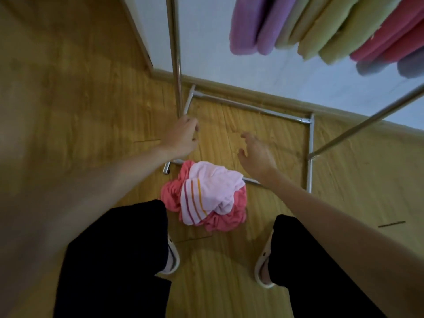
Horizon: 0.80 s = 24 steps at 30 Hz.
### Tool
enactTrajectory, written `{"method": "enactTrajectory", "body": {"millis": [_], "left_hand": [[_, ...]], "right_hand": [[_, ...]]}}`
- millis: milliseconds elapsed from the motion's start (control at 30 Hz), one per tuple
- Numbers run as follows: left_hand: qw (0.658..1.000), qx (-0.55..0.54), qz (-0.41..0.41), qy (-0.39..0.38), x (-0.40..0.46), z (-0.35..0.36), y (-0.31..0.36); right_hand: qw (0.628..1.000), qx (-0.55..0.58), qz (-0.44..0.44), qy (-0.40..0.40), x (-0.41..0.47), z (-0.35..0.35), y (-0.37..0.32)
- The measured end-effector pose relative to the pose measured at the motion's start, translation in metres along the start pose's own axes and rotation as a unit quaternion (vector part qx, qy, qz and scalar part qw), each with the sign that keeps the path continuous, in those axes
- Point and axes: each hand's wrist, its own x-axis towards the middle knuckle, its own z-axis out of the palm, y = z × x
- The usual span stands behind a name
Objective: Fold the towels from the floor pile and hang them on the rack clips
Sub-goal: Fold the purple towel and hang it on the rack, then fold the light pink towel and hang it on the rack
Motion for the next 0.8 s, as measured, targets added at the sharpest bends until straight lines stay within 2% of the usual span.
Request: {"method": "enactTrajectory", "body": {"millis": [133, 367, 500, 667, 800], "left_hand": [[0.989, 0.027, -0.063, -0.130, -0.010, 0.066, -0.041], [0.965, 0.047, -0.106, -0.236, -0.021, 0.166, -0.104], [0.964, 0.044, -0.106, -0.241, -0.018, 0.203, -0.131], [0.974, 0.093, -0.072, -0.193, -0.018, 0.225, -0.143], [0.976, 0.110, -0.053, -0.180, -0.020, 0.227, -0.146]], "right_hand": [[0.988, 0.001, 0.003, -0.154, -0.014, 0.072, 0.036], [0.961, -0.043, -0.047, -0.268, -0.006, 0.171, 0.056], [0.957, -0.037, -0.054, -0.284, 0.015, 0.217, 0.060], [0.953, -0.046, -0.099, -0.281, 0.029, 0.249, 0.058], [0.945, 0.008, -0.090, -0.313, 0.037, 0.254, 0.056]]}}
